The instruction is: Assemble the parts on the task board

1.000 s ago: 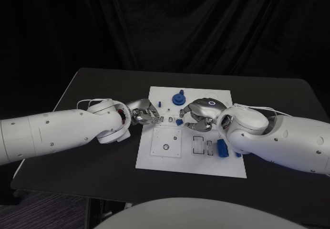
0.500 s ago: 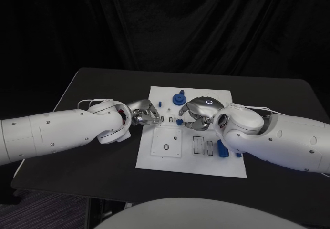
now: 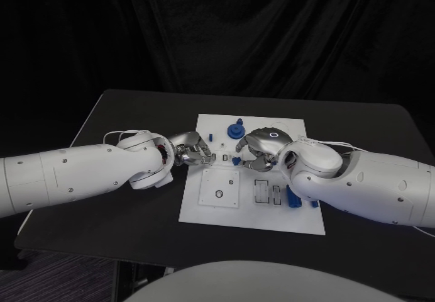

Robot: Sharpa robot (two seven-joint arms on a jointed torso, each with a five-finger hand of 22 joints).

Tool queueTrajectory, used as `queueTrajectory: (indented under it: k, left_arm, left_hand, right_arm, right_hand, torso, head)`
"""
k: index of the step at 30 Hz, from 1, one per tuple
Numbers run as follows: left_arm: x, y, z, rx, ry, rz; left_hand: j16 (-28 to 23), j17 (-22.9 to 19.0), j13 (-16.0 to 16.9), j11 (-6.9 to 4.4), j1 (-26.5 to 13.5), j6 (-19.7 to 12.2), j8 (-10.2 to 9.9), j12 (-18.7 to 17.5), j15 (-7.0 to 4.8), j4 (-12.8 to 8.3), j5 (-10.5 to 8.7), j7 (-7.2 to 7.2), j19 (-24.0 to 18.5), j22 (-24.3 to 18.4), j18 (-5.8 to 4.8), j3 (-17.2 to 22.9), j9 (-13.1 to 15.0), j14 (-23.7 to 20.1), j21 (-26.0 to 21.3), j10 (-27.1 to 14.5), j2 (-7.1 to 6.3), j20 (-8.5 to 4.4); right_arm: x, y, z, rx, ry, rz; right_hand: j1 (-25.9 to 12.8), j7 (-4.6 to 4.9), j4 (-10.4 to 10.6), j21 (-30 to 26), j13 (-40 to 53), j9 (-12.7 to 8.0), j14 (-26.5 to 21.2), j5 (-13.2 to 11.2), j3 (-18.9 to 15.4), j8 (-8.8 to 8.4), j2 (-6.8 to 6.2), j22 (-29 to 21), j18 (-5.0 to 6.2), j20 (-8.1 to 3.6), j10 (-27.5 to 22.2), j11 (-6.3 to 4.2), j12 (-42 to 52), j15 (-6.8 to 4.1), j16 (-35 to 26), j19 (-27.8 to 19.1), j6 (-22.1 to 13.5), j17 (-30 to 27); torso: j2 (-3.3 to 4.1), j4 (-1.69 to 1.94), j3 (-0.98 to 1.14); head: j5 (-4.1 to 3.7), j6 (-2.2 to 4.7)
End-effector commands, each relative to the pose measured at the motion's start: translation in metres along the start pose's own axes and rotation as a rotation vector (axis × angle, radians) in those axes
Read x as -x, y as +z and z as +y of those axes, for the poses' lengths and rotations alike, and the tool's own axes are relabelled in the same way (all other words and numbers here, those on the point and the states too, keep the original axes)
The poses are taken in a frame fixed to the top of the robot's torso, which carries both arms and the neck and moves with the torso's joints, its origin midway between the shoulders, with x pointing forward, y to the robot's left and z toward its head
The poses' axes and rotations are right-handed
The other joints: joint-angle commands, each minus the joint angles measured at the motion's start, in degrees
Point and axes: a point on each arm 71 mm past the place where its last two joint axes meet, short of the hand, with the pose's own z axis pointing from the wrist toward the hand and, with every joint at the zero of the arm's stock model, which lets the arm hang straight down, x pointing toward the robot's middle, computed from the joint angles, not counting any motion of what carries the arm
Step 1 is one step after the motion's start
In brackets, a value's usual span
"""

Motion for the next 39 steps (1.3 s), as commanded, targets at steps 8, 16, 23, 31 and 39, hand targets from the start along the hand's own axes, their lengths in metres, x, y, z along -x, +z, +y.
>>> queueTrajectory:
  k: [8,16,23,31,39]
  left_arm:
    - [-0.002,0.0,-0.002,-0.009,-0.002,0.009]
    - [-0.002,0.001,-0.001,-0.009,-0.001,0.009]
    - [-0.002,0.001,-0.002,-0.01,-0.001,0.012]
    - [-0.003,0.002,-0.002,-0.01,0.0,0.014]
    - [-0.003,0.002,-0.002,-0.011,-0.001,0.014]
  left_hand:
    - [0.2,15.1,15.1,0.34,0.0,-0.2,0.1,0.2,0.35,0.0,0.36,-0.07,0.8,9.1,0.59,0.2,0.1,6.1,-0.3,6.0,0.17,0.44]
    - [0.2,15.1,15.1,0.36,0.0,-0.3,0.1,0.2,0.35,-0.1,0.34,-0.04,0.8,9.0,0.59,0.2,0.1,6.1,-0.3,6.0,0.12,0.44]
    - [0.2,15.1,15.1,0.36,0.0,-0.3,0.1,0.2,0.35,-0.1,0.32,-0.03,0.8,9.1,0.59,0.2,0.1,6.1,-0.3,6.0,0.09,0.44]
    - [0.2,15.1,15.1,0.37,0.0,-0.3,0.1,0.2,0.35,-0.1,0.32,-0.03,0.7,9.0,0.6,0.2,0.1,6.1,-0.4,6.0,0.08,0.44]
    - [0.2,15.1,15.1,0.37,0.0,-0.3,0.1,0.2,0.35,-0.1,0.31,-0.04,0.7,9.0,0.6,0.3,0.1,6.1,-0.4,6.0,0.08,0.43]
  right_arm:
    - [-0.007,0.004,-0.001,-0.016,-0.019,0.029]
    - [-0.009,0.008,0.0,-0.008,-0.02,0.029]
    - [-0.012,0.01,0.002,0.0,-0.019,0.033]
    - [-0.015,0.012,0.004,0.009,-0.015,0.028]
    - [-0.016,0.013,0.004,0.01,-0.013,0.022]
  right_hand:
    - [1.1,0.09,-0.3,-0.4,10.1,-0.1,4.7,0.7,-0.2,0.06,0.06,10.6,-0.6,0.32,1.2,0.35,-0.4,0.34,-0.3,-0.3,0.7,13.1]
    - [1.9,0.08,-0.7,-0.5,10.2,-0.2,4.7,1.9,-0.2,0.19,0.27,10.6,-0.59,0.35,1.2,0.37,-0.3,0.38,-0.3,-0.3,1.1,13.0]
    - [2.1,0.13,-0.6,-0.4,10.3,0.1,4.7,2.4,-0.4,1.1,0.5,10.6,-0.6,0.38,1.3,0.41,-0.3,0.4,-0.3,-0.3,2.9,13.1]
    - [2.6,-0.21,-0.8,-0.6,10.2,1.8,4.6,2.6,-1.0,3.61,0.93,10.6,-0.55,0.38,1.2,0.31,-0.4,0.37,-0.3,-0.5,7.3,12.9]
    - [3.6,-0.93,-1.5,-0.6,10.2,4.8,4.6,4.2,-1.6,5.87,1.58,10.6,-0.56,0.17,1.2,0.07,-0.3,0.14,-0.4,-0.5,9.8,12.9]
  torso:
    - [0.0,0.02,0.02]
    - [-0.01,0.0,0.0]
    - [-0.02,-0.01,0.02]
    - [-0.01,0.03,0.02]
    - [-0.01,-0.01,0.02]
  head:
    - [-0.23,0.0]
    - [-0.25,0.0]
    - [-0.33,0.0]
    - [-0.34,0.0]
    - [-0.44,0.0]
